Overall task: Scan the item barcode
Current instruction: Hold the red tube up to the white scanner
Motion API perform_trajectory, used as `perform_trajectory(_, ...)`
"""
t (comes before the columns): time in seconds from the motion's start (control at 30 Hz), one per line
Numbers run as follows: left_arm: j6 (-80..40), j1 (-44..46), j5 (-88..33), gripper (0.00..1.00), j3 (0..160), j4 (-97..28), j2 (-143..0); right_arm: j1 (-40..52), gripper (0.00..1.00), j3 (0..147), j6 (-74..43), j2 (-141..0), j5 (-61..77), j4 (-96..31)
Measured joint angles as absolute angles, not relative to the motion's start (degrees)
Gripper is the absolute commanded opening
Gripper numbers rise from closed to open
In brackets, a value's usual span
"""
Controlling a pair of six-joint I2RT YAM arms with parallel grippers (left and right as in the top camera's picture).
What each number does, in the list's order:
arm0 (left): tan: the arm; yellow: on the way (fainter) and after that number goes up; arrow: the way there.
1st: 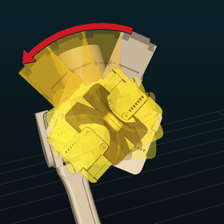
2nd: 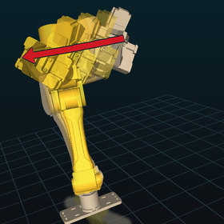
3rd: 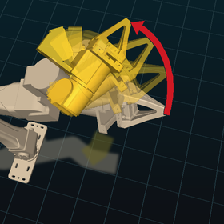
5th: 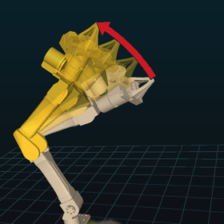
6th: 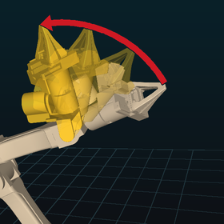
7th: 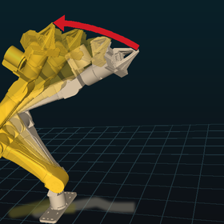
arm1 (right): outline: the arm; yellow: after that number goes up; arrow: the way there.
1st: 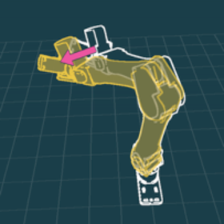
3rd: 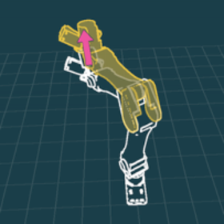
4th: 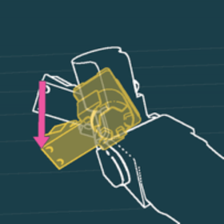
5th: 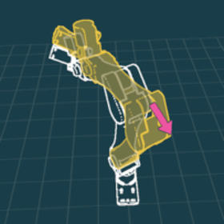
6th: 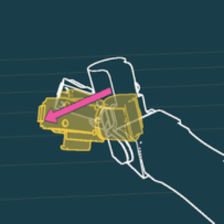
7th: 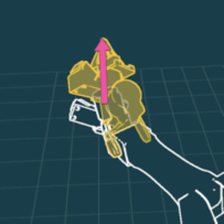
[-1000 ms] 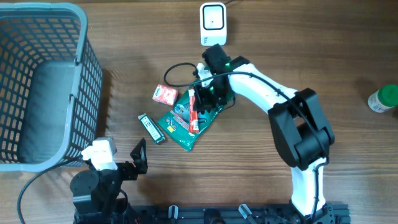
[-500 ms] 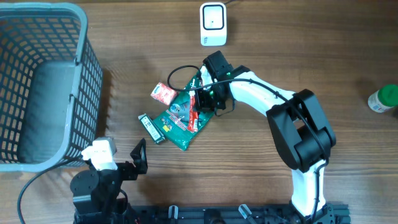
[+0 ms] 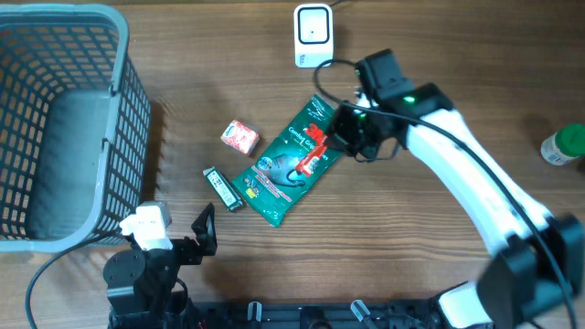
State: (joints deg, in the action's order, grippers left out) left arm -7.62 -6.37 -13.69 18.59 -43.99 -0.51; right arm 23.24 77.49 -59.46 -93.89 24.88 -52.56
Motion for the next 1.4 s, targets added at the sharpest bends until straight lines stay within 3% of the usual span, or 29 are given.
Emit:
perform_trajectory(0.13,-7.62,-6.37,-13.69,1.00,18.59,-43.97,-0.51,23.31,0.04,77.47,-77.12,-85.73,22.79,-56.99)
perform_trajectory(0.27,-7.62,-6.37,-13.69,1.00,18.59,-43.97,-0.51,23.31,0.04,77.47,-79.88,-83.55,20.03,-58.17)
perform_trajectory(0.37,-7.62,-6.37,-13.69,1.00,18.59,-43.97,-0.54,23.31,0.04,77.23,-70.91,-83.55,14.41,-49.50)
perform_trajectory(0.57,-7.62,-6.37,-13.69,1.00,18.59,-43.97,-0.51,23.31,0.05,77.25,-26.81,-83.70,-3.16,-16.93)
perform_trajectory(0.77,-7.62,-6.37,-13.69,1.00,18.59,-43.97,-0.56,23.94,0.04,77.71,0.93,-94.70,-11.46,12.05)
perform_trajectory(0.9,-7.62,-6.37,-13.78,1.00,18.59,-43.94,-0.69,25.30,0.05,77.10,10.57,-107.13,-19.42,33.12)
perform_trajectory(1.07,-7.62,-6.37,-13.87,1.00,18.59,-43.99,-0.78,26.02,0.05,77.49,22.85,-123.13,-19.53,61.67)
perform_trajectory(1.23,-7.62,-6.37,-13.87,1.00,18.57,-43.99,-0.73,27.73,0.05,78.22,29.06,-133.19,-12.99,64.82)
perform_trajectory(1.4,-7.62,-6.37,-13.87,1.00,18.57,-43.99,-0.73,27.83,0.05,82.81,21.43,-136.66,-11.57,64.49)
